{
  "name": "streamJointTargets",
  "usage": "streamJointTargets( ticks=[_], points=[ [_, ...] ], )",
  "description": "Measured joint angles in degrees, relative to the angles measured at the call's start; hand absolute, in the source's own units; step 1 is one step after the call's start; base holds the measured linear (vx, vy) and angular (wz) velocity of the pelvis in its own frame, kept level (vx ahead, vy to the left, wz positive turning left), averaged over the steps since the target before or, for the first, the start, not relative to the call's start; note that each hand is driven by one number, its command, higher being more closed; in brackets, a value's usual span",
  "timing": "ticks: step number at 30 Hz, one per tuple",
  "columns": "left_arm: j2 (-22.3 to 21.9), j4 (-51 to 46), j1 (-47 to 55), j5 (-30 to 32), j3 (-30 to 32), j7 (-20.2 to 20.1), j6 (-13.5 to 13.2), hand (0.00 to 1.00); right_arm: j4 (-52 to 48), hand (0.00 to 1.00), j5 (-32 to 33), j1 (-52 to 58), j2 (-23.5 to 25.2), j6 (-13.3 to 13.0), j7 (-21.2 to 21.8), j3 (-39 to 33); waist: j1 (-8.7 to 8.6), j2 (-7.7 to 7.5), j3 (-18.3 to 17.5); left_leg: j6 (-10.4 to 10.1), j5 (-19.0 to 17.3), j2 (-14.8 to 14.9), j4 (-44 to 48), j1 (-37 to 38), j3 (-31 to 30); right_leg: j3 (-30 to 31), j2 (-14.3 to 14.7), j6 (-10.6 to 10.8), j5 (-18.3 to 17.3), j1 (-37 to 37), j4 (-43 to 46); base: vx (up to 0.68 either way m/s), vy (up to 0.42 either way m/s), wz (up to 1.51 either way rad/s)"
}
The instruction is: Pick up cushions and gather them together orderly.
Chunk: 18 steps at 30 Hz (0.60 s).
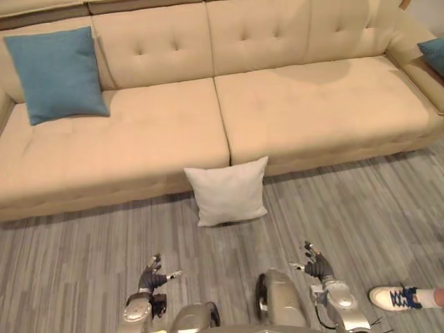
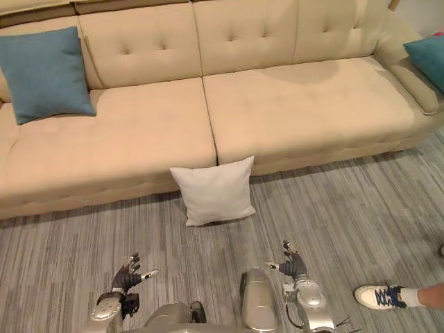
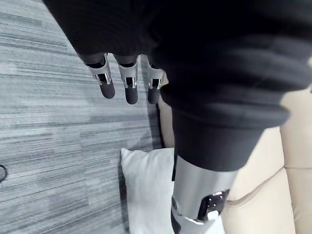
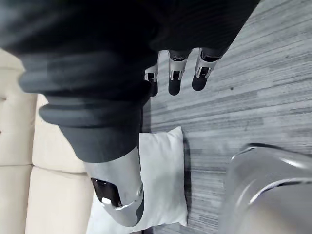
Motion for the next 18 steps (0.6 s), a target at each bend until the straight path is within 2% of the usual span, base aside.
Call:
streamJointTargets(
  ticks=[1,2,3,4,5,6,7,8,10,11,12,13,16,18],
  points=[
    [-0.1,-0.3,0.2,0.0,-0.1,-0.2,-0.1,0.00,-0.3,0.00,-0.3,-0.2,-0.1,0.1,0.0,-0.1,0.09,0.16,-0.2,-1.8,1.1,0.5,2.1,-0.8,-0.2,-0.4,-0.2,-0.6,-1.8,0.1,1.1,0.60,-0.186,0.30],
    [-0.5,-0.4,0.1,0.0,-0.1,-0.2,-0.1,0.00,-1.0,0.00,-0.4,-0.4,-0.3,0.0,0.0,-0.3,-0.08,0.12,-0.2,-3.9,3.8,0.9,8.4,-2.7,-0.4,-1.0,-0.8,-1.0,-4.8,1.1,2.4,0.48,-0.164,0.25],
    [-0.8,-0.4,0.1,0.0,-0.1,-0.2,-0.1,0.00,-1.2,0.00,-0.4,-0.5,-0.3,0.0,0.0,-0.5,-0.18,0.27,-0.1,-3.2,5.8,1.5,12.3,-4.3,-0.6,-1.3,-0.8,-1.2,-5.8,2.2,2.4,0.57,-0.222,0.34],
    [-1.3,-0.4,0.2,0.0,0.0,-0.2,-0.1,0.00,-1.5,0.00,-0.3,-0.2,-0.3,0.0,-0.1,-0.5,0.11,0.14,0.1,-2.6,9.7,3.4,21.7,-8.0,-0.8,-1.9,-1.0,-1.7,-7.1,6.1,0.7,0.43,-0.170,0.25],
    [-1.8,-0.4,0.5,0.0,0.0,-0.2,-0.2,0.00,-1.7,0.00,-0.3,0.1,0.0,0.0,-0.3,-0.6,0.39,0.15,0.1,-1.0,8.0,5.1,27.8,-10.0,-0.1,-2.8,-0.9,-2.1,-7.7,10.4,-1.5,0.40,-0.152,0.26],
    [-2.1,-0.4,0.5,0.0,0.0,-0.2,-0.1,0.00,-1.8,0.00,-0.3,0.0,0.0,-0.2,-0.3,-0.7,0.39,0.13,0.1,-0.6,7.4,5.5,29.0,-11.2,0.4,-3.1,-0.9,-2.3,-7.9,12.2,-2.6,0.34,-0.103,0.14],
    [-2.7,-0.7,0.5,0.0,0.0,-0.3,-0.2,0.00,-2.2,0.00,-0.2,-0.1,0.0,-0.6,-0.6,-1.0,0.69,-0.36,0.3,0.3,6.8,6.0,28.3,-13.0,1.4,-3.4,-0.9,-2.3,-7.9,14.6,-4.4,0.29,-0.047,0.02],
    [-3.0,-0.9,0.4,0.0,0.0,-0.3,-0.3,0.00,-2.4,0.00,-0.2,-0.6,0.1,-0.7,-0.8,-1.5,1.13,0.00,0.2,1.0,6.4,6.0,24.7,-15.1,2.5,-3.1,-1.0,-2.3,-8.0,15.9,-5.8,0.27,-0.020,-0.06],
    [-3.0,-0.8,0.4,0.0,0.0,-0.3,-0.2,0.00,-2.3,0.00,-0.2,-0.9,0.3,-0.7,-1.3,-2.6,1.43,0.32,0.1,1.0,6.4,5.5,16.3,-17.5,3.2,-3.0,-1.3,-1.3,-8.6,16.4,-6.3,0.20,0.053,-0.13],
    [-3.1,-0.8,0.5,0.0,-0.2,-0.3,-0.2,0.00,-2.2,0.00,-0.2,-0.7,0.1,-0.6,-1.4,-3.3,1.48,0.92,0.2,-0.1,8.0,4.8,8.0,-17.5,3.0,-2.9,-1.1,-0.4,-9.2,16.8,-6.2,0.17,0.100,-0.11],
    [-3.1,-0.7,0.6,0.0,-0.4,-0.4,-0.2,0.00,-2.2,0.00,-0.2,-0.4,-0.2,-0.6,-1.5,-3.6,1.45,1.68,0.1,-0.5,10.6,4.9,4.4,-17.4,2.9,-2.9,-0.6,0.2,-9.7,16.8,-5.9,0.16,0.149,-0.13],
    [-3.2,-0.5,0.4,0.0,-0.3,-0.3,-0.1,0.00,-1.9,0.00,-0.2,-0.3,-0.7,-0.4,-1.5,-3.9,1.39,3.39,0.1,-0.6,12.3,5.1,1.5,-16.6,2.6,-2.8,0.2,1.2,-11.1,16.6,-4.3,0.15,0.173,0.05],
    [-2.2,-0.4,0.0,0.0,-0.3,-0.3,-0.3,0.00,-1.6,0.00,-0.3,-0.4,0.0,-0.4,-1.7,-3.7,1.19,1.05,0.9,0.2,11.8,1.9,-0.6,-16.6,3.3,-1.7,-3.0,3.2,-13.5,13.2,-0.4,0.08,0.159,0.03],
    [-1.5,-0.1,-0.7,0.0,-0.4,-0.1,-0.3,0.00,-0.7,0.00,-0.8,-2.3,0.0,-0.6,-2.8,-2.9,1.47,0.68,1.1,1.0,11.3,0.9,0.4,-19.2,3.9,-1.0,-4.3,4.0,-14.3,9.7,2.2,0.00,0.130,-0.07]
  ],
)
